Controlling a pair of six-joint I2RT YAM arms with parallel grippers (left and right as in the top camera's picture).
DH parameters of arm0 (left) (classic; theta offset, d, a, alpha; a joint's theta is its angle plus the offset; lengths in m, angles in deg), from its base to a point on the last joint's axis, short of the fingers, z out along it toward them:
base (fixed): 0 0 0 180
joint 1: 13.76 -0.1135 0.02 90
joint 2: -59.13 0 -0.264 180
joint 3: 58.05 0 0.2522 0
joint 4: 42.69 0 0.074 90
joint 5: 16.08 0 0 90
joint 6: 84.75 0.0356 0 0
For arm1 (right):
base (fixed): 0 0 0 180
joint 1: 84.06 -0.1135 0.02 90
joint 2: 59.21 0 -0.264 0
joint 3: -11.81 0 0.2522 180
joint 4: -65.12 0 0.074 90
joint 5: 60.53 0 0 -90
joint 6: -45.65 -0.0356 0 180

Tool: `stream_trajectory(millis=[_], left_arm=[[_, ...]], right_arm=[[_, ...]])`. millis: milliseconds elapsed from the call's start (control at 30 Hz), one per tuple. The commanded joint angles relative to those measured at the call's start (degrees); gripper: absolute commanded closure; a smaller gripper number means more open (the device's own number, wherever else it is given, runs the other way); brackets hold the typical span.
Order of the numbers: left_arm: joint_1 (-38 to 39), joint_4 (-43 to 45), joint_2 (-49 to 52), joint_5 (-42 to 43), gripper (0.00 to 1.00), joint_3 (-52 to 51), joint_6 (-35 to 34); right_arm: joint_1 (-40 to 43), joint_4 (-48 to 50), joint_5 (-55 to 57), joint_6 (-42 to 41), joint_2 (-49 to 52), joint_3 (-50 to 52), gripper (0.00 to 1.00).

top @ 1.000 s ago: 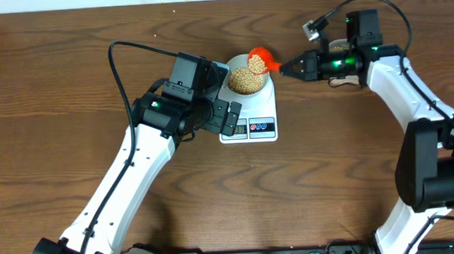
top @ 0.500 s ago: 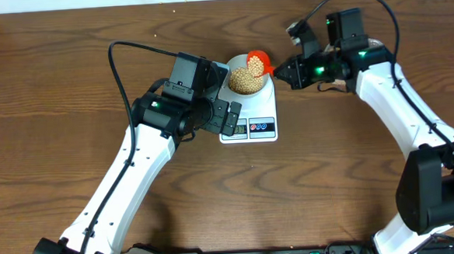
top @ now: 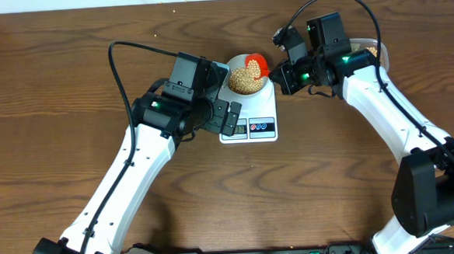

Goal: Scoop item into bowl and weigh 50g on scale
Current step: 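Tilt the red scoop to add chickpeas into the bowl slowly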

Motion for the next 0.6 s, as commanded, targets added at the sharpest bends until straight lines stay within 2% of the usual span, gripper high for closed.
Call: stream_trajectory(millis=[0,567], left_arm=[[-0.24,0.02,-0.22,-0.76,0.02,-0.55,-0.04],[-0.24,0.02,-0.22,-0.76,0.02,-0.55,-0.04]], right_arm=[[-0.48,0.42,0.83,1.79,-1.46,-0.92,0.99],[-0.48,0.61,-0.04,2.14,-1.46,-0.92,0.99]])
